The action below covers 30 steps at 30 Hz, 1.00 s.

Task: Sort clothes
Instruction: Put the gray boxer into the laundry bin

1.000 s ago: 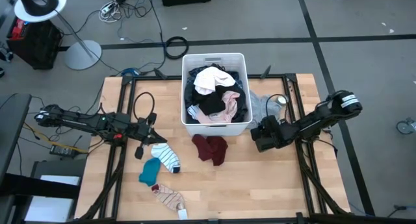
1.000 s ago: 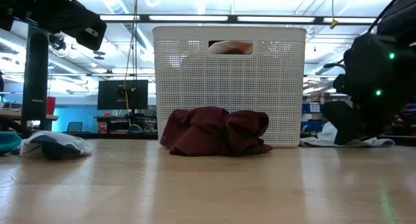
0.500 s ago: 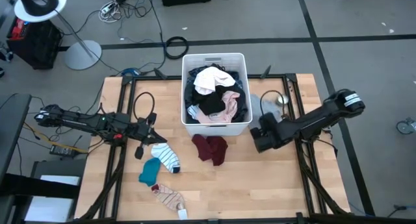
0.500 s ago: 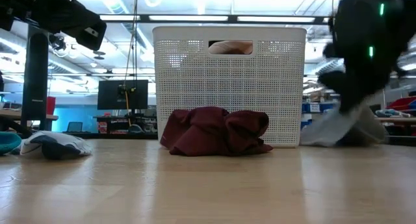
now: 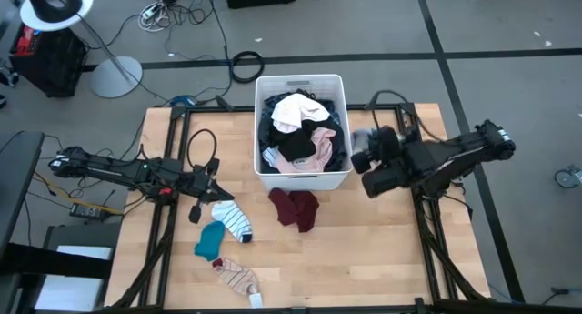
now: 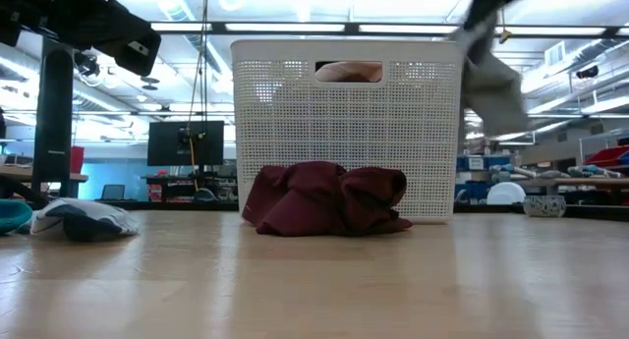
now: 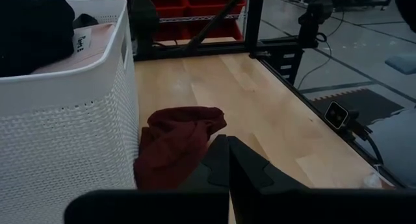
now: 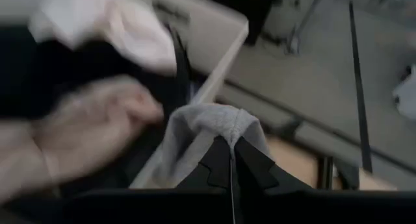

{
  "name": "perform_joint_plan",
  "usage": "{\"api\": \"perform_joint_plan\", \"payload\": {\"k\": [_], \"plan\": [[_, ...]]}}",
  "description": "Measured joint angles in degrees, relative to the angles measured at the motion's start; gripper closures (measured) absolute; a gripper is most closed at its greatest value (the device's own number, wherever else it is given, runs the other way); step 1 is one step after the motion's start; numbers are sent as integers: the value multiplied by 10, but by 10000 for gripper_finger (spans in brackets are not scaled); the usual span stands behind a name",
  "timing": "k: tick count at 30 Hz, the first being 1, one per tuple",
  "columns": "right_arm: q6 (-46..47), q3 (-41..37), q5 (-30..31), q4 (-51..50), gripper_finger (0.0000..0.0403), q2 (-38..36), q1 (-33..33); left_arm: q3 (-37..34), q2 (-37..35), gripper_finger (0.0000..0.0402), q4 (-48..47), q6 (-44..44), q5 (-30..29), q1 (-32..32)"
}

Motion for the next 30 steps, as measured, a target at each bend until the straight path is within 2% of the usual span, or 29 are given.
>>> {"api": "perform_joint_plan", "payload": {"k": [5,8,13,17,22,30], "plan": [[-96,98,78,19,399,6,-19,0,0,400,0,0,0,0],[-195,142,88,91,399,11,-35,0,0,400,1,0,0,0],[-440,163,57,313,399,15,-67,0,0,400,1,0,0,0],[-566,164,3,455,399,32,-95,0,0,400,2,0,0,0],[-611,164,-53,511,398,76,-127,0,0,400,2,1,0,0],[-571,163,-149,500,397,192,-188,0,0,400,1,1,0,0]]}}
